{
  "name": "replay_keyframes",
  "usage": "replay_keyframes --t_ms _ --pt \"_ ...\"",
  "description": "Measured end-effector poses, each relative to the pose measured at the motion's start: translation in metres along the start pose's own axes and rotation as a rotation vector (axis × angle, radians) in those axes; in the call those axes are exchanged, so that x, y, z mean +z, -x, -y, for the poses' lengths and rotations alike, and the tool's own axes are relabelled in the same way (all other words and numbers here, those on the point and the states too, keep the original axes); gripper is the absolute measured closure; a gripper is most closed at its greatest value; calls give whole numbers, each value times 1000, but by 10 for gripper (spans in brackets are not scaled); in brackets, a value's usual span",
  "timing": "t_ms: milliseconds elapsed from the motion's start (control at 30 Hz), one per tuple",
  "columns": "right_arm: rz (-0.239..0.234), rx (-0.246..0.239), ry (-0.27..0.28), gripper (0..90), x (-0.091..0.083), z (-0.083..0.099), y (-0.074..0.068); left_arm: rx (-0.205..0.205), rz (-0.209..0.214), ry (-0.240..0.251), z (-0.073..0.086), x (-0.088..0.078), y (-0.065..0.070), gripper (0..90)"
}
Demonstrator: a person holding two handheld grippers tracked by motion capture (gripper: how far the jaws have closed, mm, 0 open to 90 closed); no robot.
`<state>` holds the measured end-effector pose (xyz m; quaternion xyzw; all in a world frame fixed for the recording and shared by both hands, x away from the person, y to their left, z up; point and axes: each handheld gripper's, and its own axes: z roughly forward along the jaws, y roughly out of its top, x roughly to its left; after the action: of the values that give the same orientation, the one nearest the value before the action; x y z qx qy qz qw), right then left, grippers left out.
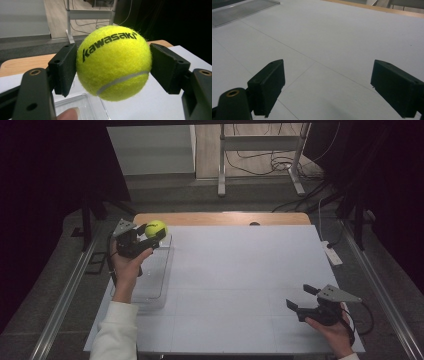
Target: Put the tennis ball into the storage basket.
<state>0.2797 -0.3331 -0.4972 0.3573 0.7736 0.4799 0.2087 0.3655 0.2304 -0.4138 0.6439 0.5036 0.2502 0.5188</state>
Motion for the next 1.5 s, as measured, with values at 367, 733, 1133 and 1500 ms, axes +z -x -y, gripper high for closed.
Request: replay_keyframes --t_ms 367,733,1133,1500 --pt "-1 2 2 125 0 0 0 -10 -59 -43 -2 9 -14 272" --pt "-1 2 3 125 0 0 1 -19 -98 -64 -6 9 -26 272" --pt "-2 2 2 125 0 0 0 -32 -143 -98 -5 11 -38 271" --pt "0 0 -1 125 0 0 0 -41 -179 -144 0 19 -49 271"
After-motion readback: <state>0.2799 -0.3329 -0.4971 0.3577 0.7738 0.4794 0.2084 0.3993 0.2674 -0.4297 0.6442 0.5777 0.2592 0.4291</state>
